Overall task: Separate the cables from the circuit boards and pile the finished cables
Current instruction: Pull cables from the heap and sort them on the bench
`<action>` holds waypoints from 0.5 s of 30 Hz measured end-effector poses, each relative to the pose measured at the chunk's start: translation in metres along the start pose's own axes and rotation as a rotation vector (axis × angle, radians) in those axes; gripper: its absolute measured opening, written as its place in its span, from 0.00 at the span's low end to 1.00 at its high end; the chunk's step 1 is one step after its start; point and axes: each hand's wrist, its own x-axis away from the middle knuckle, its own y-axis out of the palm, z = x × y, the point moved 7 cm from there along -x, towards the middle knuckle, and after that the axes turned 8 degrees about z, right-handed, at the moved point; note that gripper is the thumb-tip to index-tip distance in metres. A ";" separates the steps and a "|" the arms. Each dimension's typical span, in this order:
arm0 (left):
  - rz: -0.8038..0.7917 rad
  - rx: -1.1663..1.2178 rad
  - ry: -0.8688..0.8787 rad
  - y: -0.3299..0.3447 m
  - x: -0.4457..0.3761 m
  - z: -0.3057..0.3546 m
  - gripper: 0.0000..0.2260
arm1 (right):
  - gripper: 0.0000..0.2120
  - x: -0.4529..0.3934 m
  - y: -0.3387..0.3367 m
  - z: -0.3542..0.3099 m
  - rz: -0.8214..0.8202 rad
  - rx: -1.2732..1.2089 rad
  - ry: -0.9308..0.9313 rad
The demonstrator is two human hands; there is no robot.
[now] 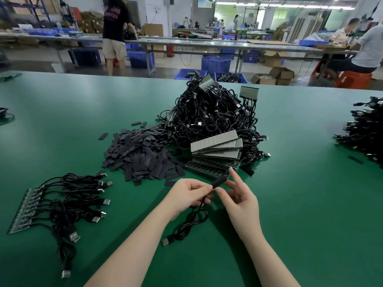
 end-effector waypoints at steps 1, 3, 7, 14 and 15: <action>0.013 -0.012 0.005 0.000 0.000 -0.001 0.06 | 0.29 0.000 -0.002 -0.001 0.026 0.016 -0.024; 0.023 -0.034 0.013 0.000 -0.001 -0.002 0.06 | 0.28 0.001 -0.003 -0.001 0.026 0.033 -0.051; 0.022 -0.047 0.023 0.000 0.000 -0.002 0.05 | 0.29 0.005 -0.001 -0.003 0.021 0.111 -0.126; 0.018 -0.050 0.026 0.001 0.000 -0.002 0.06 | 0.27 0.008 -0.001 -0.007 0.054 0.152 -0.168; 0.016 -0.049 0.027 0.002 0.000 -0.002 0.06 | 0.27 0.008 -0.001 -0.006 0.050 0.139 -0.161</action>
